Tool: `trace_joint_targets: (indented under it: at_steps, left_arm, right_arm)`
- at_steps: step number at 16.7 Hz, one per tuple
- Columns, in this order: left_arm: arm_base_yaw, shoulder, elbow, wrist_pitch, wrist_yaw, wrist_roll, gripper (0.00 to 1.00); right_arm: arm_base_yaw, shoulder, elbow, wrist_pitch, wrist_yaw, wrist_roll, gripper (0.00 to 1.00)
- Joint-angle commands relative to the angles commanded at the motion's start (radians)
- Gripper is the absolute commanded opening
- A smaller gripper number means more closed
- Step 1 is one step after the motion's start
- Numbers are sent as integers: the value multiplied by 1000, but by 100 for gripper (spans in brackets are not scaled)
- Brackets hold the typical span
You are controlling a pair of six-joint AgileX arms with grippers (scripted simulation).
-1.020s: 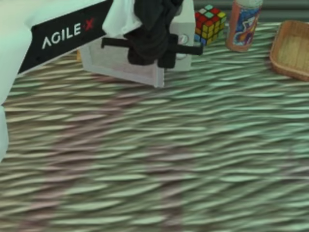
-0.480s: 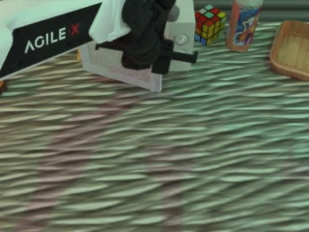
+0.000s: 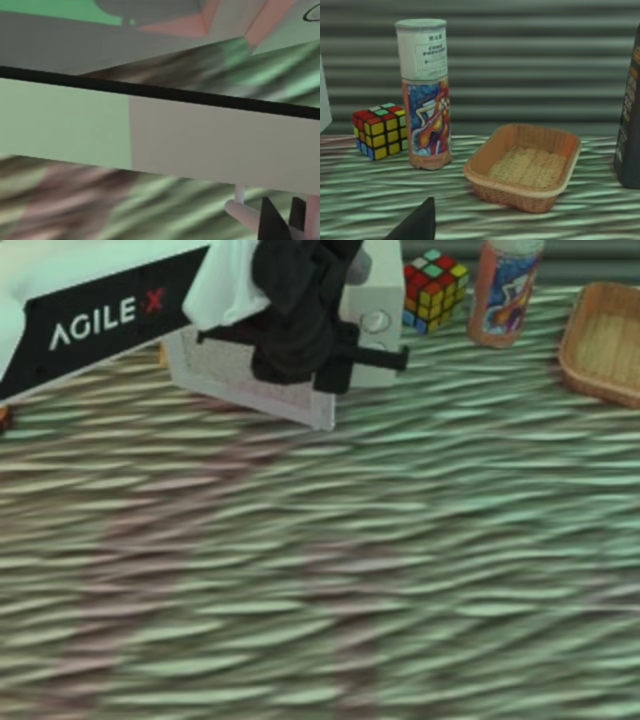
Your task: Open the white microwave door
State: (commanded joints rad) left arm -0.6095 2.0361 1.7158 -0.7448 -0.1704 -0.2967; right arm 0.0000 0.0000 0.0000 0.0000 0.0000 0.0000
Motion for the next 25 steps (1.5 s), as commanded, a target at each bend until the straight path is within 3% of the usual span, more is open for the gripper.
trace_joint_targets:
  at_steps: [13,25]
  left_arm:
    - [0,0,0,0,0,0,0]
    - [20,-78,-113,50,56,101,0]
  right_arm:
    - [0,0,0,0,0,0,100]
    - [0,0,0,0,0,0,100]
